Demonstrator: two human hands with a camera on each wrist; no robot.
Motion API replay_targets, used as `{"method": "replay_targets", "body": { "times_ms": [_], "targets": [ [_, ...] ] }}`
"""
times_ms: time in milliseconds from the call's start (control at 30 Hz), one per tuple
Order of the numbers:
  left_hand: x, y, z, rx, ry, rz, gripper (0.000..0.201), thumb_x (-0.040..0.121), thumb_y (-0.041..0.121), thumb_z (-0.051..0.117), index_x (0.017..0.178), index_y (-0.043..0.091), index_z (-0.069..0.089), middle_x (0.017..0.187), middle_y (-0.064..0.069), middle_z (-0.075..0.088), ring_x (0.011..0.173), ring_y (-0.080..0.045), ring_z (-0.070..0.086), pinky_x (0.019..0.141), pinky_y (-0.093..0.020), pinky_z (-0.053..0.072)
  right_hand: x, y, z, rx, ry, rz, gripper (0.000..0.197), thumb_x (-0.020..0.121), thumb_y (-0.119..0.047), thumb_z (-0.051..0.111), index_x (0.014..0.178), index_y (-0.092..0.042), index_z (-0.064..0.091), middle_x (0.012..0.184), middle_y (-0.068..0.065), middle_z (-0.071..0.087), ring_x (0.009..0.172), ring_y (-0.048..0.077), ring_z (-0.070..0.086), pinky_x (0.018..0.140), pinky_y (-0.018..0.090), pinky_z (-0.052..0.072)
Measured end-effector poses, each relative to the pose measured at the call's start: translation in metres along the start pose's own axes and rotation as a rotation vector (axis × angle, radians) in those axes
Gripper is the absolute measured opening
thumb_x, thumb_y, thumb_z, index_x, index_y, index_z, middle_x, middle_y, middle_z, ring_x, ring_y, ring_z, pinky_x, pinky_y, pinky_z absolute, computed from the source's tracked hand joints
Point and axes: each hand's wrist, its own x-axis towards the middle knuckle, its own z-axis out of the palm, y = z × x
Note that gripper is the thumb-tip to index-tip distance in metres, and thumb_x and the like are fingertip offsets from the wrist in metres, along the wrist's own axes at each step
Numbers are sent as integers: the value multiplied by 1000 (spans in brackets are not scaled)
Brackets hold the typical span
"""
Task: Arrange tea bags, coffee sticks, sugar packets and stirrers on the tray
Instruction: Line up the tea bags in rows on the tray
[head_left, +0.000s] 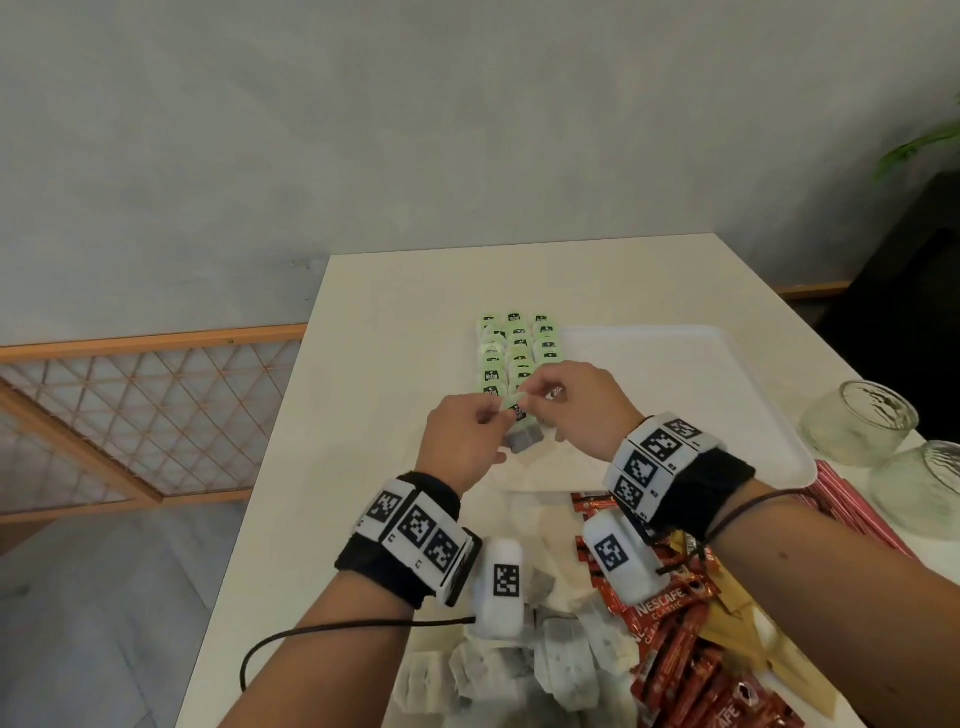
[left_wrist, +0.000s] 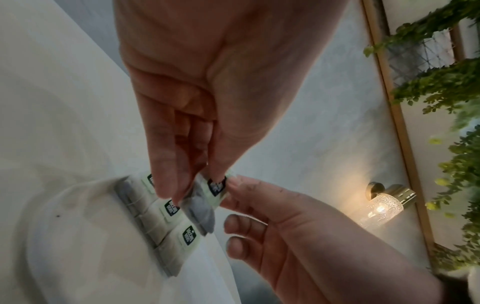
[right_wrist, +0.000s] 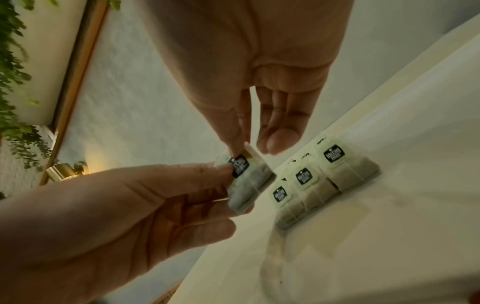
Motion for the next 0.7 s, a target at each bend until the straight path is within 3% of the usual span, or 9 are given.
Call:
{"method": "replay_targets", "body": {
  "times_ms": [67, 167, 233, 433, 600, 700],
  "targets": [
    [0, -7, 0, -7, -23, -39, 13, 93, 12, 62, 98, 8, 73, 88, -11, 72, 69, -17, 68, 64, -31, 60, 1, 5, 6, 1, -58, 48, 3, 89, -17, 67, 86, -15, 68, 72, -4, 67, 60, 6, 62, 59, 23, 53],
    [3, -19, -4, 15, -16, -93, 18, 90, 21, 67, 106, 13, 68, 91, -9, 72, 71, -18, 69, 61, -30, 59, 4, 13, 14, -40, -186, 118, 3, 89, -12, 67, 87, -10, 67, 73, 8, 70, 63, 18, 68, 63, 30, 60],
    [8, -24, -10, 36, 0, -115, 20, 90, 24, 66, 108, 15, 65, 93, -9, 72, 73, -18, 68, 64, -33, 58, 10, 19, 18, -80, -212, 137, 2, 89, -10, 66, 87, -9, 67, 70, 5, 68, 61, 16, 66, 63, 29, 59],
    [25, -25, -28, -44, 108, -117, 13, 93, 18, 59, 102, 16, 68, 88, -1, 74, 73, -15, 68, 67, -33, 56, 40, 26, 27, -167, -125, 65, 6, 88, -15, 68, 91, -11, 70, 68, -8, 62, 57, 4, 57, 50, 8, 41],
    [35, -28, -38, -118, 191, -123, 18, 93, 12, 53, 99, 17, 70, 86, -1, 75, 70, -14, 66, 64, -30, 54, 57, 25, 36, -132, -74, 27, 2, 87, -14, 69, 85, -14, 69, 69, -12, 59, 65, 8, 57, 57, 13, 44],
    [34, -28, -41, -108, 195, -125, 18, 93, 12, 53, 100, 17, 69, 87, -2, 75, 71, -14, 66, 64, -29, 54, 60, 27, 40, -134, -70, 35, 1, 87, -14, 68, 86, -14, 69, 69, -12, 58, 67, 9, 58, 55, 11, 44]
  ]
}}
